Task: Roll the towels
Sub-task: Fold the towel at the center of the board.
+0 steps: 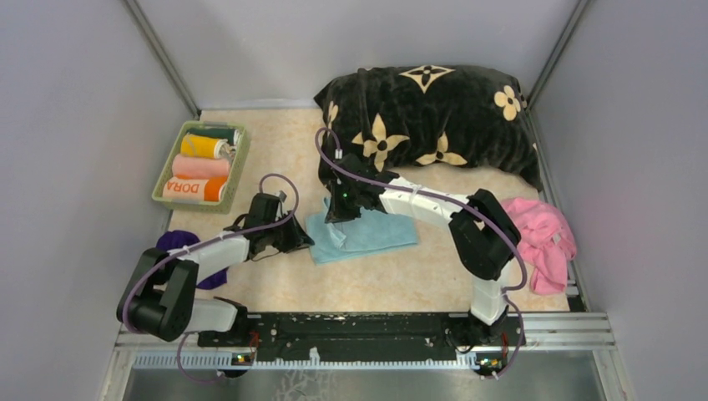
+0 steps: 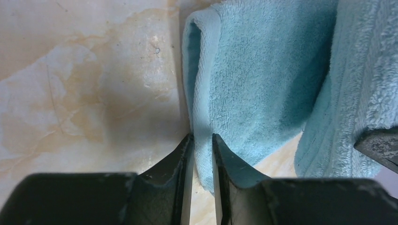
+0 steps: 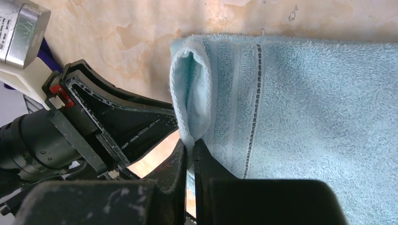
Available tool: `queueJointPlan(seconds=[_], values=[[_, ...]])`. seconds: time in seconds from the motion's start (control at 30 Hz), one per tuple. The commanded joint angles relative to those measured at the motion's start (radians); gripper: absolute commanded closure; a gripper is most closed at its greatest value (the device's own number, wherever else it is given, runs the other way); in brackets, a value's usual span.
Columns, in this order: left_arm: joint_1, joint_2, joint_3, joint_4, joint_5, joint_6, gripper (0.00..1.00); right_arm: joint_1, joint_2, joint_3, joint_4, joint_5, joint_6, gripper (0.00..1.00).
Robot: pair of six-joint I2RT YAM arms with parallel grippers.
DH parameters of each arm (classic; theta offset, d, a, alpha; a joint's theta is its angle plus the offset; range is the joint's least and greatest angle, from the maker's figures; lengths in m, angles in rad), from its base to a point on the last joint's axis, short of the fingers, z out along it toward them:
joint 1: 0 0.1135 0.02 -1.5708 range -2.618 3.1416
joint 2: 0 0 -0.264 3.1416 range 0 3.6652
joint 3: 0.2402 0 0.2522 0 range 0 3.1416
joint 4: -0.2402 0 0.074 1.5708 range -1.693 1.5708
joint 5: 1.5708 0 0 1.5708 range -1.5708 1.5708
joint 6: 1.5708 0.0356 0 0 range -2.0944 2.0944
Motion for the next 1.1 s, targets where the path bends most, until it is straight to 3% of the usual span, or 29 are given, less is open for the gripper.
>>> queueJointPlan(seconds=[0.0,0.47,1.07], values=[[-0.014,0.027,-0.023,0.013,0.0,0.002,0.74,0.02,0.032,0.065,0.04,0.005,0.009,1.0],[-0.022,0.027,-0.026,-0.002,-0.031,0.002,0.74,0.046,0.129,0.094,0.06,-0.005,0.003,0.97],[-0.029,0.025,-0.023,-0.023,-0.054,0.011,0.75,0.046,0.044,0.104,0.043,0.014,0.013,0.99]])
